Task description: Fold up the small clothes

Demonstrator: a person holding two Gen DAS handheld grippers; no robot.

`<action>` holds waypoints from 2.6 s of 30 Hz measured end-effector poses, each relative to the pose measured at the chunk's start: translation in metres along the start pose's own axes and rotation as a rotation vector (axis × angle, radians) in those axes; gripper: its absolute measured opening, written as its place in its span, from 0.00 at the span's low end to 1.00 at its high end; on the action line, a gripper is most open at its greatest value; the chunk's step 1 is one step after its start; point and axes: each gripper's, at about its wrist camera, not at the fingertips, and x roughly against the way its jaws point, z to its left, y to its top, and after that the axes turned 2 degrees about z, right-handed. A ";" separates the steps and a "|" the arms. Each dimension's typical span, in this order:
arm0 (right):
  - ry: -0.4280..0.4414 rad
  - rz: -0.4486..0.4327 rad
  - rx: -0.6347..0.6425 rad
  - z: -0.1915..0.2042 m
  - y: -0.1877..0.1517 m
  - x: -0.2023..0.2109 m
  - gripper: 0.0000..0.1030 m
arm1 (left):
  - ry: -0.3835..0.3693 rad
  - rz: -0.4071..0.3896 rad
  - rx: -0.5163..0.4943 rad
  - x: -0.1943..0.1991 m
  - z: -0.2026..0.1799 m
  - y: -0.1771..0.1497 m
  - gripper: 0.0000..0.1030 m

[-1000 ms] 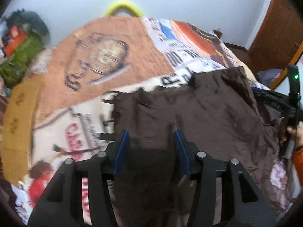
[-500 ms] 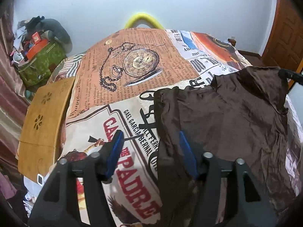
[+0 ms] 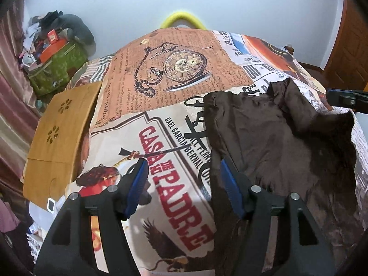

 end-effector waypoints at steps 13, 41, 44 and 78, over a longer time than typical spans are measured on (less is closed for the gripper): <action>-0.091 0.010 -0.073 -0.044 -0.048 0.031 0.47 | -0.037 0.033 0.005 -0.002 -0.025 -0.008 0.66; -0.110 0.006 0.053 0.002 -0.098 0.054 0.47 | 0.014 0.013 0.000 0.041 -0.042 -0.033 0.75; -0.140 0.000 0.069 0.006 -0.107 0.073 0.47 | 0.026 0.009 0.012 0.061 -0.034 -0.045 0.76; -0.155 0.102 -0.151 -0.007 -0.281 0.109 0.55 | -0.149 0.223 0.195 0.130 -0.010 -0.248 0.40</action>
